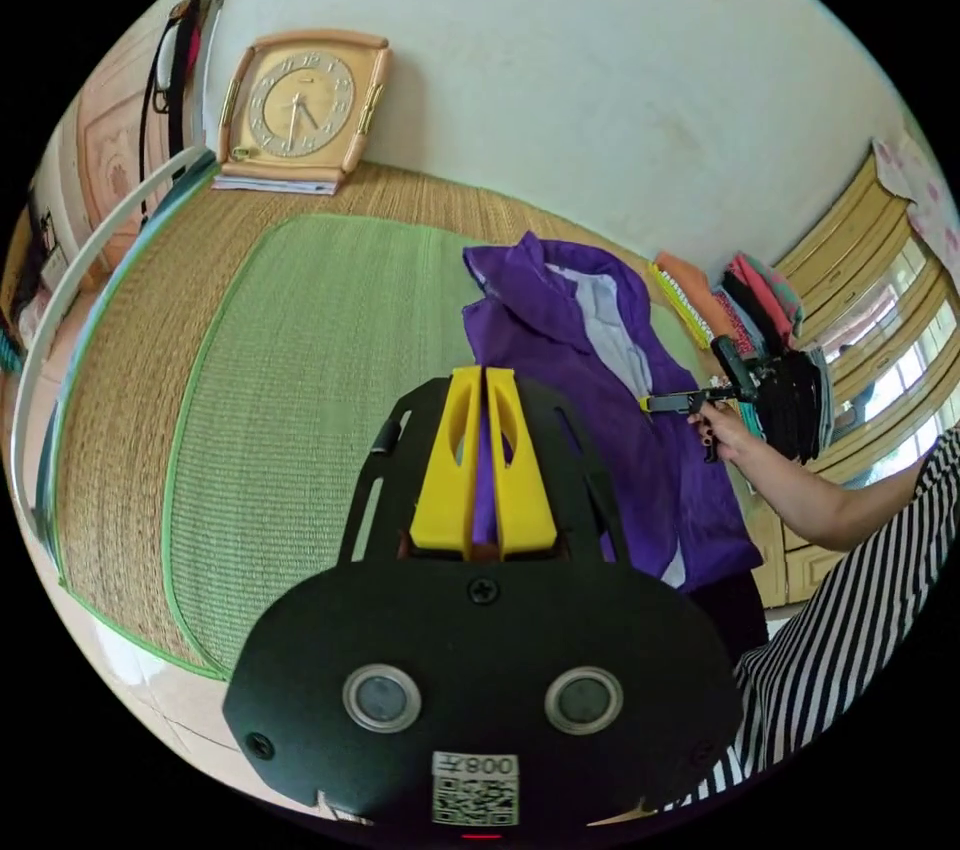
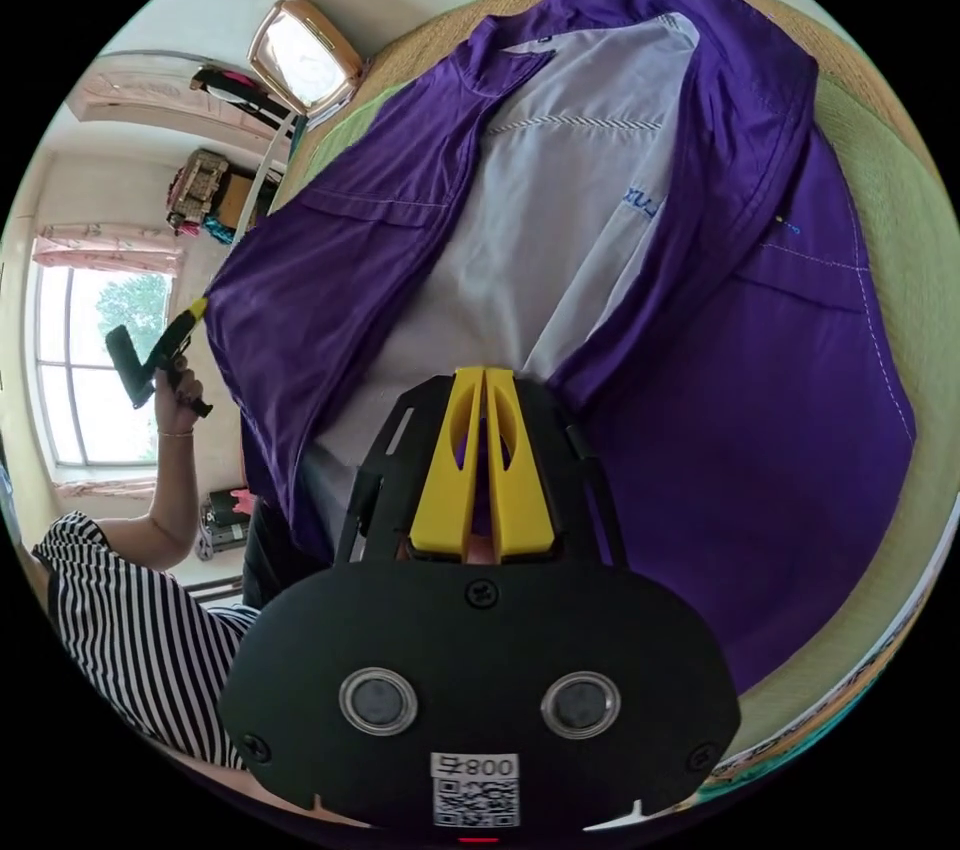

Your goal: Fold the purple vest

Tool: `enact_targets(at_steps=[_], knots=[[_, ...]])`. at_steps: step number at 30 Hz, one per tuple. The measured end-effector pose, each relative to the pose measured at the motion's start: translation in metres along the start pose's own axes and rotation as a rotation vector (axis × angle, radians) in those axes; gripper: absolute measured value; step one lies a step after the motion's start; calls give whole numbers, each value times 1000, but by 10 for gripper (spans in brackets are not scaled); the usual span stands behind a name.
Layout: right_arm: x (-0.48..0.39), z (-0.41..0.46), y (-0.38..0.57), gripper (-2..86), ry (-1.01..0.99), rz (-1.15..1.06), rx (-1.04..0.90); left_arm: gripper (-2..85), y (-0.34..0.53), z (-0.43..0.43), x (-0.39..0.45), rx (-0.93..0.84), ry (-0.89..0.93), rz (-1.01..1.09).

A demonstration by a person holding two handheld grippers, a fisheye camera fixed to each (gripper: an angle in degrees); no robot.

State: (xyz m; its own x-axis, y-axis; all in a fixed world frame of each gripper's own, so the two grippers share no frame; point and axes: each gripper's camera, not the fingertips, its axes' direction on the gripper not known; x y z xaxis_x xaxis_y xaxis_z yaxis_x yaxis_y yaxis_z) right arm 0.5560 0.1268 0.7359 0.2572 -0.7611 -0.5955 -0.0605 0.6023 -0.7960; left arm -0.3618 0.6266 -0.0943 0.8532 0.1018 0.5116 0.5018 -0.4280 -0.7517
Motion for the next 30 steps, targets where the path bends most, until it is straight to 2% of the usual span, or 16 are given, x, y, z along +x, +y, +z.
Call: enact_targets(at_steps=[3,5,9,11,14,19,24,30], knots=[[2,-2,1,2,-8,14,8,29,0,23,-10,-136,-127,-16],[-3,-3,1,5,7,16,8,41,7,35,-22,-195,-185,-115],[-12,-15,-6,16,-31,-14,58,69,21,32,-4,-131,37,-71],[-14,-23,-25,36,-51,-18,98,85,32,48,26,-212,178,6],[-16,-24,-65,59,-52,-20,108,97,51,76,66,-367,276,99],[-22,-22,-129,64,-6,-11,138,105,72,107,95,-503,239,186],[-24,-7,-172,60,86,34,98,74,71,120,95,-525,195,217],[-14,-2,-178,29,38,79,113,26,68,128,92,-518,211,224]])
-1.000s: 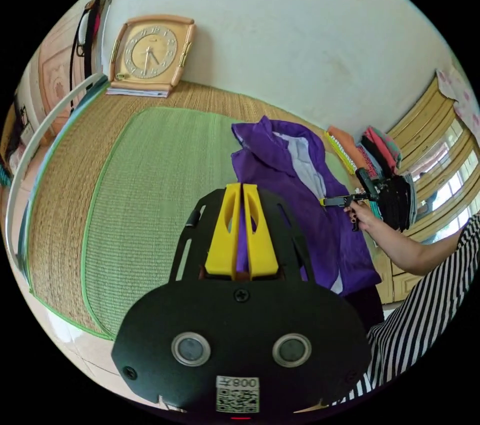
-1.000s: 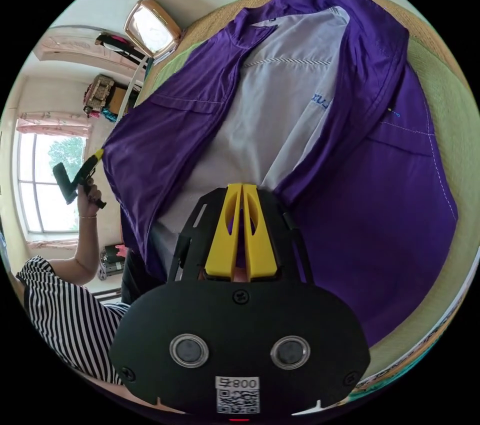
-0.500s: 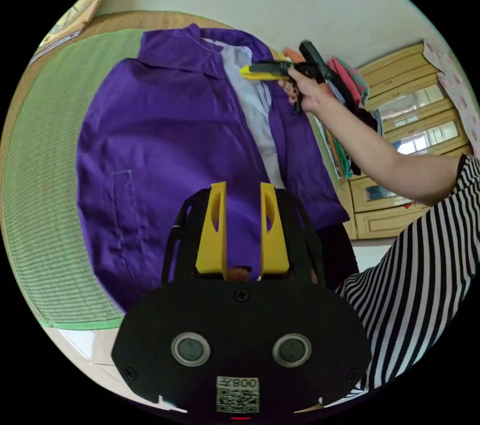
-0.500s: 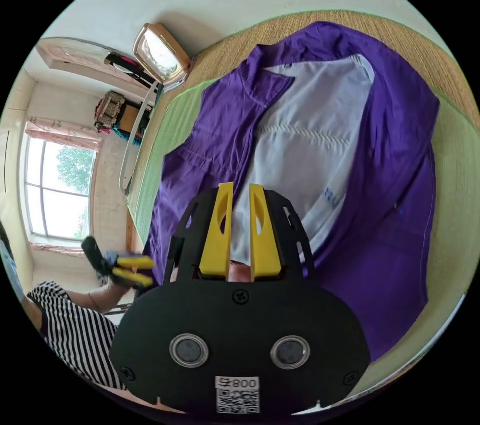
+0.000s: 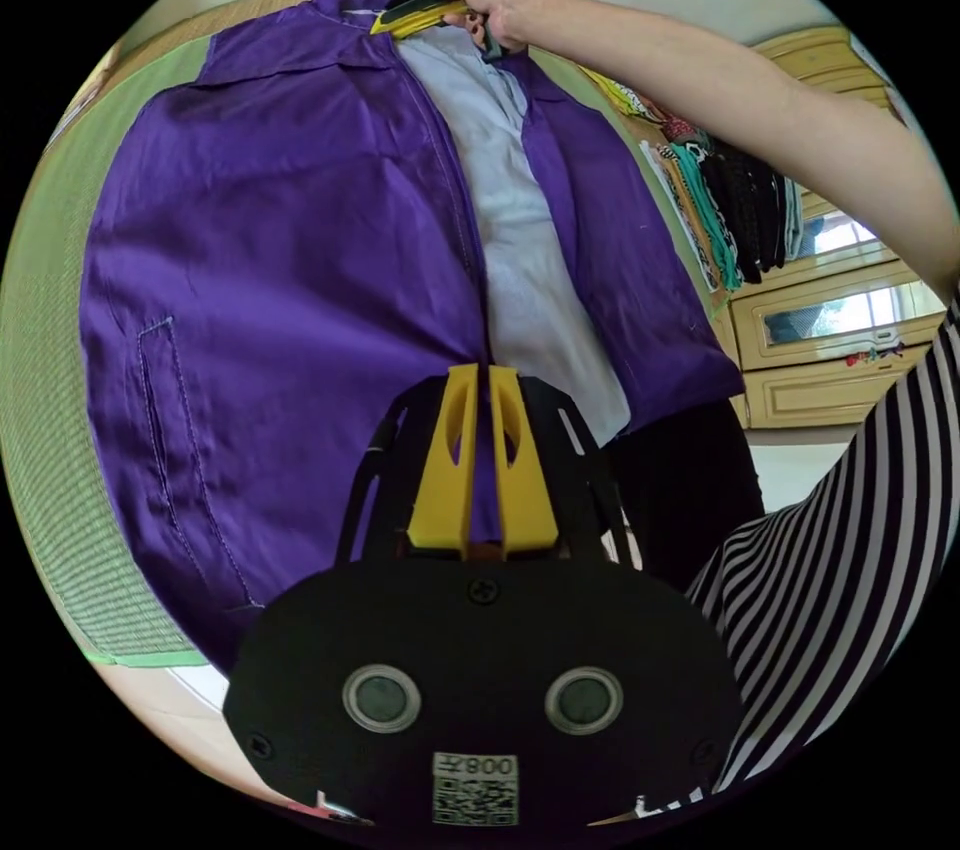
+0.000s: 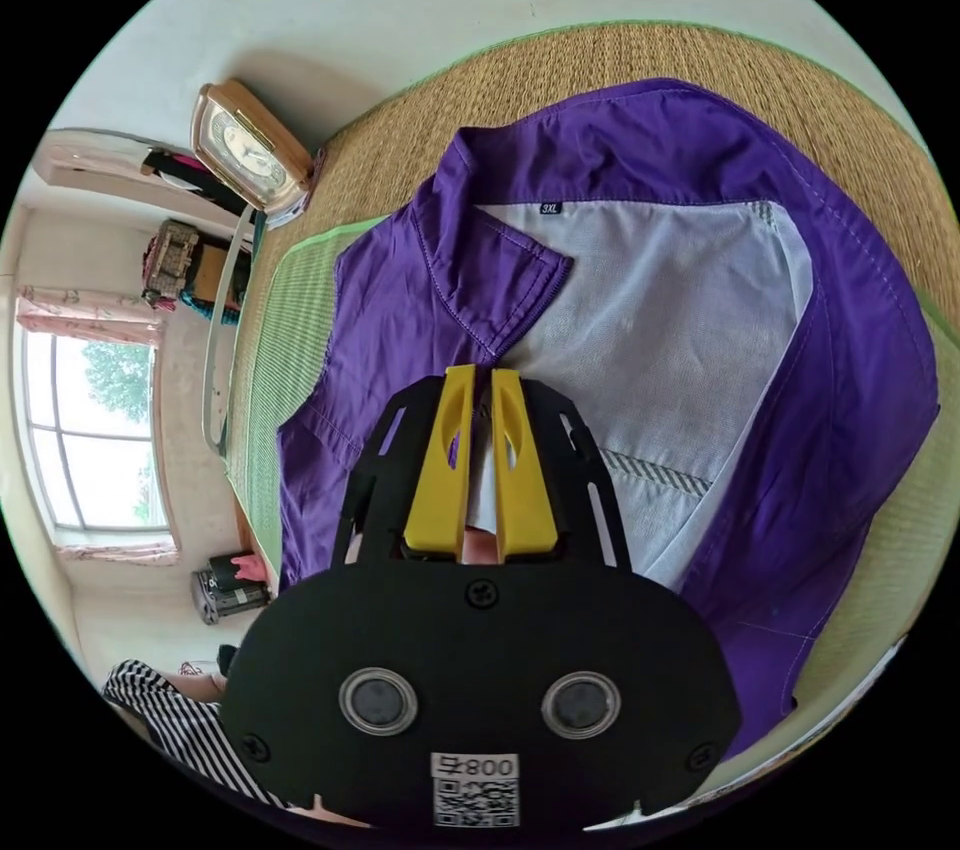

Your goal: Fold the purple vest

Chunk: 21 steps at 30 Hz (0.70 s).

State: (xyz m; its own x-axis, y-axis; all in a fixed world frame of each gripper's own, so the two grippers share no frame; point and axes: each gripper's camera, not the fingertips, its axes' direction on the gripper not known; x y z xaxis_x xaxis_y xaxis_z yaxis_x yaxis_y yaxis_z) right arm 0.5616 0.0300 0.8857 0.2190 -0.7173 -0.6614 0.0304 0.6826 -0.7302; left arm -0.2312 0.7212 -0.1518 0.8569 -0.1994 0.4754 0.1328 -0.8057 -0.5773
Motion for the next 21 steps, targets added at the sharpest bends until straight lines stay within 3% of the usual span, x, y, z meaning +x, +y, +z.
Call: enact_targets(at_steps=[12,17,21], knots=[[-61,-59,6,6,-25,-211,73,9,-9,-43,-14,109,193,46],[-80,-93,-2,5,82,-281,113,11,-30,-50,-14,121,244,122],[-62,-72,-12,6,154,-245,53,12,-46,-31,-20,57,244,121]])
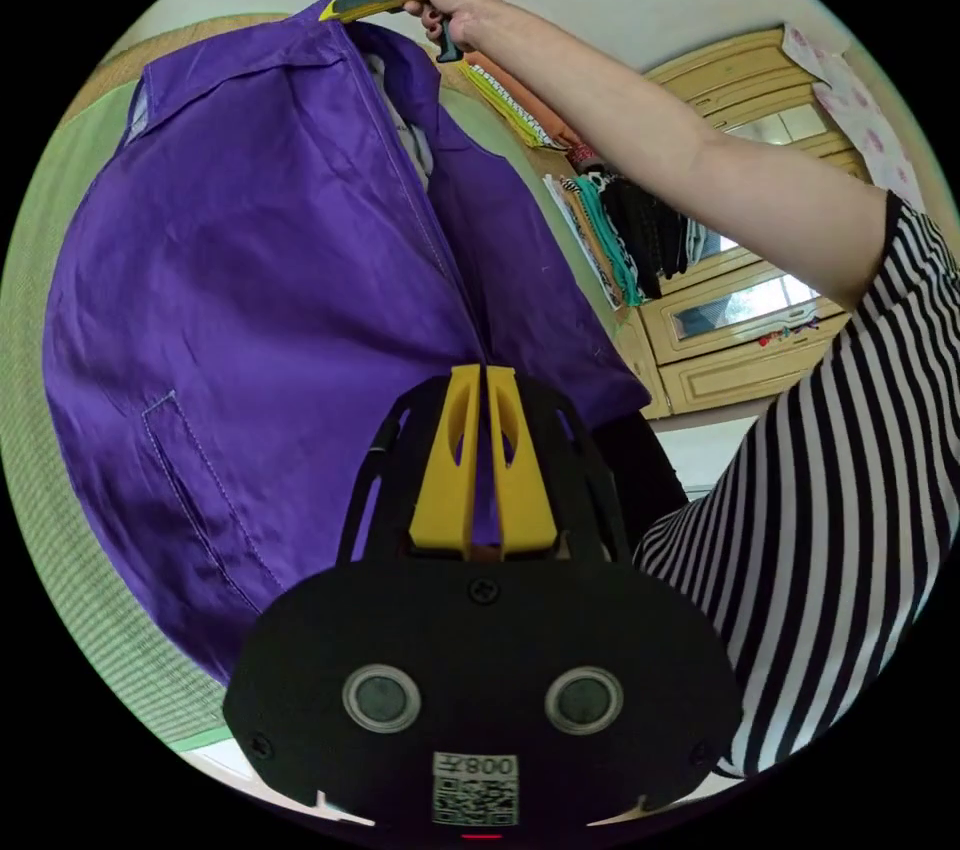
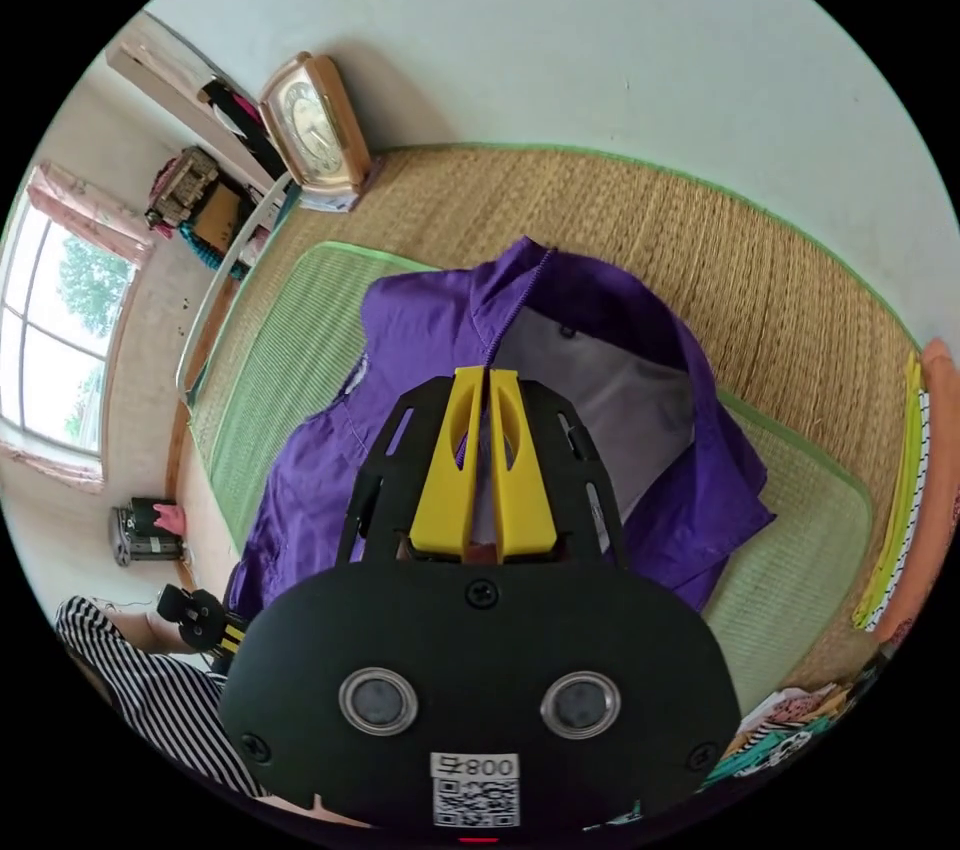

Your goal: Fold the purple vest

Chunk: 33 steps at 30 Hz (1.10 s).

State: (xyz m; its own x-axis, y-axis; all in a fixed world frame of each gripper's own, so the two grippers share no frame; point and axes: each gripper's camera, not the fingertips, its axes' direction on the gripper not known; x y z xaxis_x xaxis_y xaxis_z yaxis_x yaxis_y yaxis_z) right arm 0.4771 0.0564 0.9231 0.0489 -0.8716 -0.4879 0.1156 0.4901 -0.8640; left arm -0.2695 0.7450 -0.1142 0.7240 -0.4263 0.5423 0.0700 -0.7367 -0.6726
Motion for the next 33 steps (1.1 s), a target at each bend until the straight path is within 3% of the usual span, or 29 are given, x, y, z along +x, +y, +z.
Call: enact_targets(at_steps=[7,13,18,21,26,33], knots=[[42,66,2,8,8,92,-146,25,-6,26,-23,-62,0,-96],[55,65,9,18,-50,117,-95,46,-6,16,-25,-24,51,-96],[67,46,28,35,-95,154,-23,56,-2,-22,-23,113,85,-91],[75,33,47,46,-83,189,25,63,-1,-63,-36,258,0,-125],[70,20,71,41,-194,188,92,81,-9,-121,-85,420,-346,-261],[-5,45,54,32,-205,-22,64,49,-42,-110,-143,282,-381,-383]])
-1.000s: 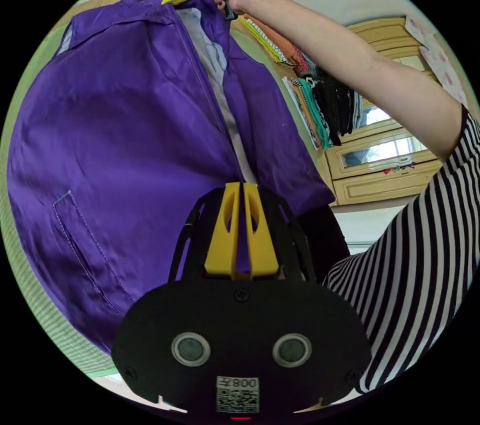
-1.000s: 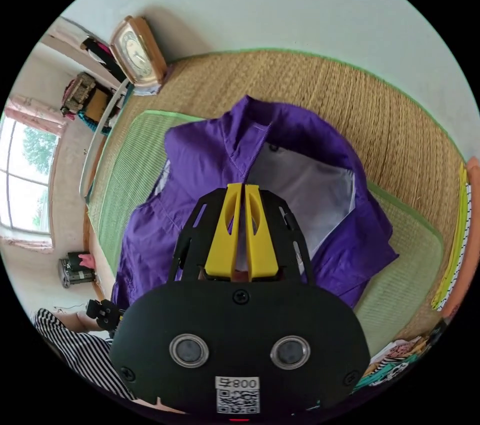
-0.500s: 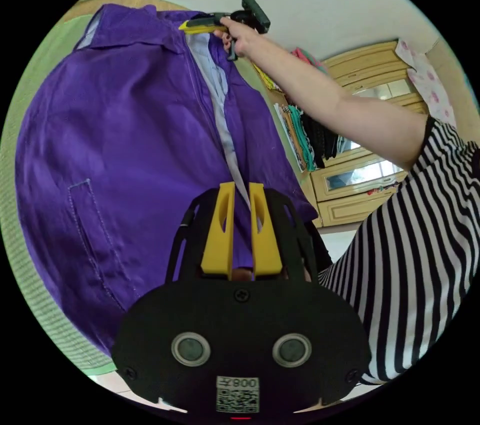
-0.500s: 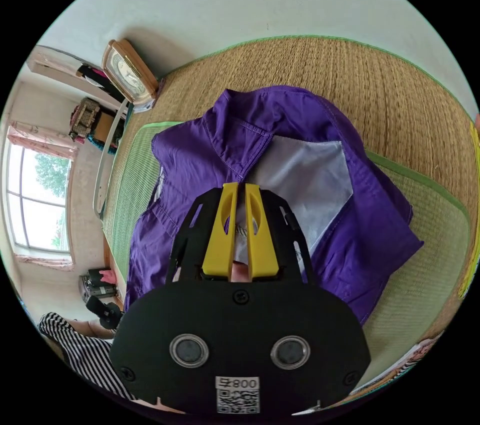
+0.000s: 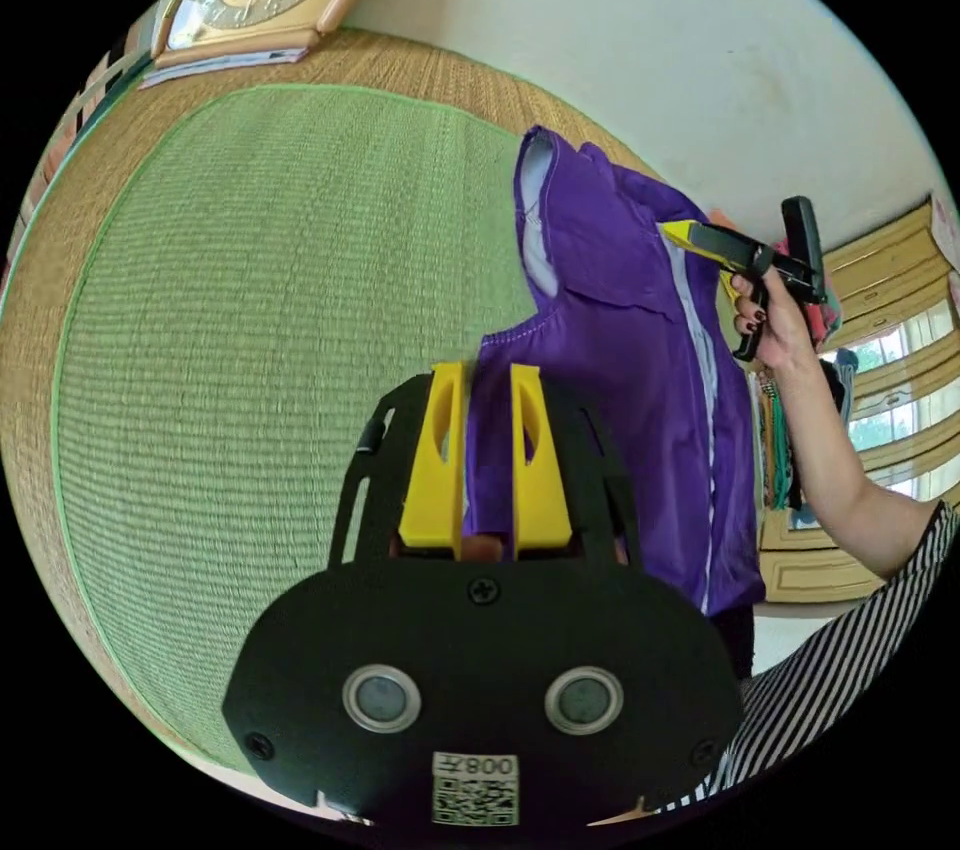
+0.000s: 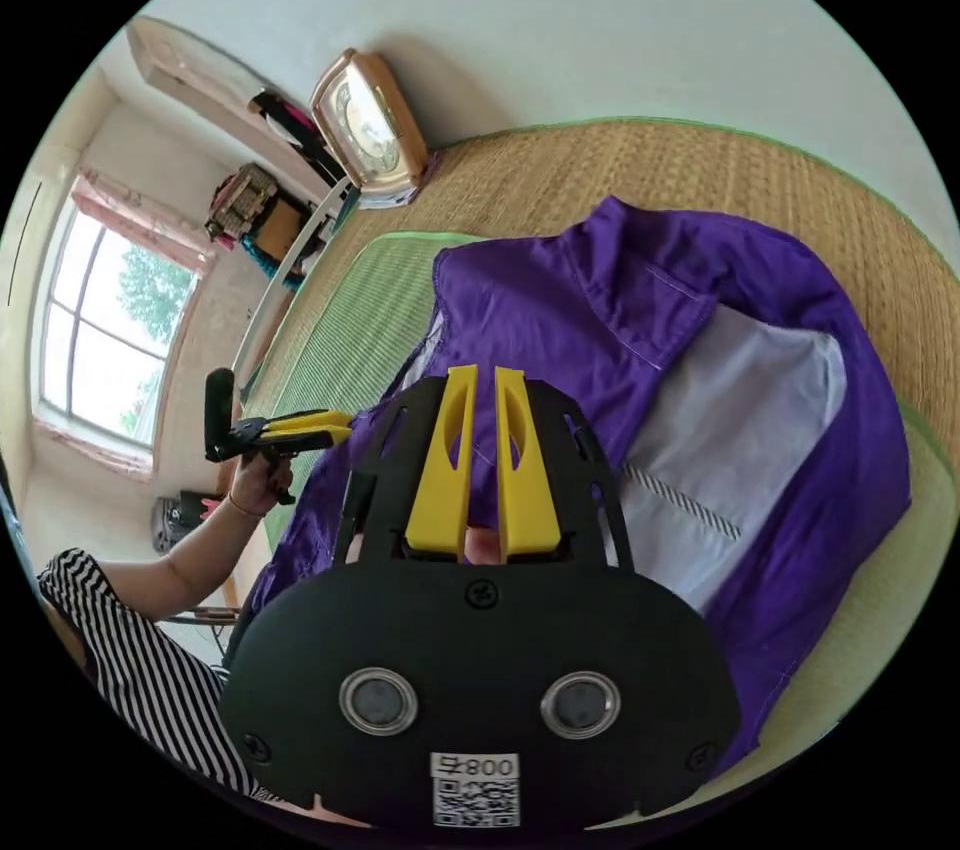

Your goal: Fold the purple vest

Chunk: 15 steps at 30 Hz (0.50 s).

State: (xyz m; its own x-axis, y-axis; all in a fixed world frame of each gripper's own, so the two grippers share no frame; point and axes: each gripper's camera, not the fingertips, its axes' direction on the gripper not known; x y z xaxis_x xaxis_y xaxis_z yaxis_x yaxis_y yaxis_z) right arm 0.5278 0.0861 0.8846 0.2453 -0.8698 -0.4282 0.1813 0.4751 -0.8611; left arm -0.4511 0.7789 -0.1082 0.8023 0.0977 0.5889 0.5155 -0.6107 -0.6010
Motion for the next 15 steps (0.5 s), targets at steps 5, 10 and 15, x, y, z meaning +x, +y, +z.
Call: enact_targets(at_steps=[5,10,15], knots=[[-12,39,-40,28,-15,-37,-22,7,9,-15,11,73,1,52],[-8,68,-67,20,-10,-16,-39,2,32,-50,25,265,12,83],[-6,100,-88,10,20,1,-90,1,45,-54,34,328,-68,111]])
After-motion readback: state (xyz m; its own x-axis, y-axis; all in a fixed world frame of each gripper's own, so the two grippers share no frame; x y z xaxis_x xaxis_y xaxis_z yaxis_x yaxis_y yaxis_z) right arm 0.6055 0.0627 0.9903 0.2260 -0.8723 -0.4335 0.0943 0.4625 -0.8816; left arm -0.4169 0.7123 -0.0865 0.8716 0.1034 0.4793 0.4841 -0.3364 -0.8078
